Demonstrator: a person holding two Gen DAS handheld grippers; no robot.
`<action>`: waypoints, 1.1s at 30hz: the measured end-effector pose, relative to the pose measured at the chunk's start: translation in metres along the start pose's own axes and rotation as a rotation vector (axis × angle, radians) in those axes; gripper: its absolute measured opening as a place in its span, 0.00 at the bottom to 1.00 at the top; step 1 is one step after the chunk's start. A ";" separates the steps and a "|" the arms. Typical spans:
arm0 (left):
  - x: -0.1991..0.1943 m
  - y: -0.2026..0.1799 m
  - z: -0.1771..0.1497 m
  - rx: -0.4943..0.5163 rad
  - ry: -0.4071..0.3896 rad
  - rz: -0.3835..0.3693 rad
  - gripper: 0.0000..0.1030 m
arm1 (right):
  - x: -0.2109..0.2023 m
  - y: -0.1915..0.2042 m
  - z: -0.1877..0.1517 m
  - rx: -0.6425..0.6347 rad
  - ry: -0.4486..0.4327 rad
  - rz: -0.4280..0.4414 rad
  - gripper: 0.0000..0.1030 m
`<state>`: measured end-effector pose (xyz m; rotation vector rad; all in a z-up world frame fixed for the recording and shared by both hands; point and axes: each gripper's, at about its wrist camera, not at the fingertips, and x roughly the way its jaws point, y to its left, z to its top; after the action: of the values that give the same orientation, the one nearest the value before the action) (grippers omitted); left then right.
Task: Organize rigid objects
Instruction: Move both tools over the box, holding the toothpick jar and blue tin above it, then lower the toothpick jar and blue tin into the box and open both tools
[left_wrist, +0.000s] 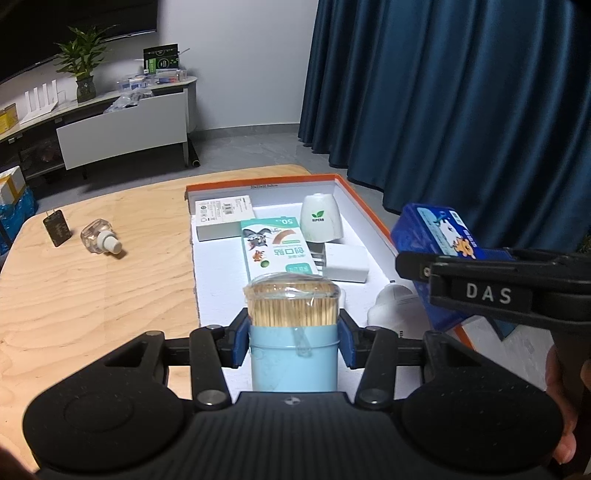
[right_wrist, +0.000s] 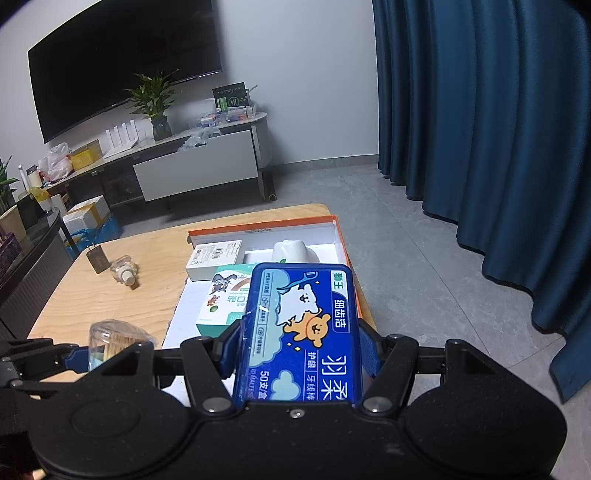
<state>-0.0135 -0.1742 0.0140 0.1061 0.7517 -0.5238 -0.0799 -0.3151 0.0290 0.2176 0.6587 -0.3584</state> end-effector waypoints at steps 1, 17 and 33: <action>0.000 -0.001 0.000 0.001 0.000 0.000 0.46 | 0.000 0.000 0.000 0.001 -0.001 0.000 0.72; 0.014 -0.010 0.000 0.015 0.025 -0.028 0.46 | 0.026 -0.007 0.006 -0.002 0.029 -0.003 0.72; 0.032 -0.012 0.003 0.020 0.053 -0.061 0.46 | 0.051 -0.010 0.010 0.002 0.057 -0.002 0.72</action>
<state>0.0013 -0.1989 -0.0041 0.1159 0.8038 -0.5885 -0.0407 -0.3402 0.0040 0.2293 0.7152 -0.3558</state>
